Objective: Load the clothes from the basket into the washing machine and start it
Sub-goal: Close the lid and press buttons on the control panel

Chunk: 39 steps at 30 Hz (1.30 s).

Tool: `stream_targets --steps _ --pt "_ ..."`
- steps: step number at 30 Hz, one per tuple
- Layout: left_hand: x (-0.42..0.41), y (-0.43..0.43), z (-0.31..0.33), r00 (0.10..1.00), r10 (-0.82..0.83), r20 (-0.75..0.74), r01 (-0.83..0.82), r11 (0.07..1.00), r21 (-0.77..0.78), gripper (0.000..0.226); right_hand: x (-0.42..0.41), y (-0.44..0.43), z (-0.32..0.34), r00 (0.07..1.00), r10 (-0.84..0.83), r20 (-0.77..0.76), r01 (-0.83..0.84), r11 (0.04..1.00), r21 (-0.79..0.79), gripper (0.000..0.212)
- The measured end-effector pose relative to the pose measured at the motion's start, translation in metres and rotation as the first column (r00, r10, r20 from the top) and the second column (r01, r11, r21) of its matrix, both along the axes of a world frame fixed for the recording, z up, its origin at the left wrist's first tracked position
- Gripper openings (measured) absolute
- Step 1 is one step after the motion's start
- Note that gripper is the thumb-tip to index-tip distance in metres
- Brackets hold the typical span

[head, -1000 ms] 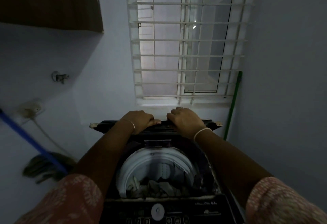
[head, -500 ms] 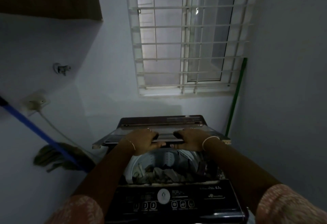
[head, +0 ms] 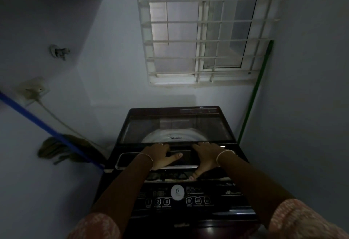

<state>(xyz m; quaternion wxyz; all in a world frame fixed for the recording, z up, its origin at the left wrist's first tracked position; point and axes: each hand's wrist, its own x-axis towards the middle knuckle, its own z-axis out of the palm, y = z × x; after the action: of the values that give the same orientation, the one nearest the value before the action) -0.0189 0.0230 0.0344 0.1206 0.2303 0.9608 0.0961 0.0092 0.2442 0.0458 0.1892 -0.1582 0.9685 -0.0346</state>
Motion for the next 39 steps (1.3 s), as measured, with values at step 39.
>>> stream_targets --steps 39 --pt "0.02 0.008 -0.069 0.931 0.228 -0.284 -0.226 0.973 0.037 0.047 0.028 -0.02 -0.074 0.847 -0.308 -0.433 0.27 0.951 -0.15 0.055"
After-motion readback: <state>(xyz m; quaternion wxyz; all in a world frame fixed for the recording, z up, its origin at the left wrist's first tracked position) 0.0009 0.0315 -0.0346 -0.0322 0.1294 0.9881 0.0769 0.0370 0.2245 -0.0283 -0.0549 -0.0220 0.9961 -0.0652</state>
